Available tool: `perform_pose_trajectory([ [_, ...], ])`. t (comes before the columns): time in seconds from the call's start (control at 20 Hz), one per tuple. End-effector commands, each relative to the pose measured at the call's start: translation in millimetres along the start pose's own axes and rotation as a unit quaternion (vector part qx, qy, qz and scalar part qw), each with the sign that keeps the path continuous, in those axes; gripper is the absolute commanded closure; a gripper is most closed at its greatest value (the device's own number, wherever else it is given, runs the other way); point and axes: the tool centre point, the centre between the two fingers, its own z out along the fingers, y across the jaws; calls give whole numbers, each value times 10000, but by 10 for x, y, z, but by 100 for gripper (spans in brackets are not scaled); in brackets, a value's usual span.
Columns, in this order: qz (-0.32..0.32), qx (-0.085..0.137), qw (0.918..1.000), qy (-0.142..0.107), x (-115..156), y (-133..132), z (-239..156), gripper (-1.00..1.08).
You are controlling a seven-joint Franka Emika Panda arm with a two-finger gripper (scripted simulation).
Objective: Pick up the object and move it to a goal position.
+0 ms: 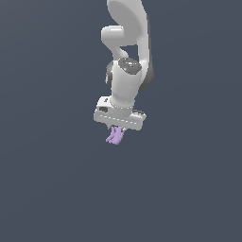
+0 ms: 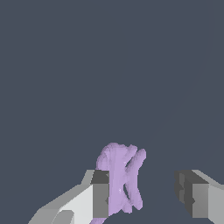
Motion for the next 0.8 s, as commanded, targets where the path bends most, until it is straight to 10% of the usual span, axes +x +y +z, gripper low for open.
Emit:
perform_pose_trajectory([
  [0.0, 68, -107, 9999, 96, -76, -41, 89, -20],
  [0.75, 306, -317, 9973, 581, -571, -321, 477, -20],
])
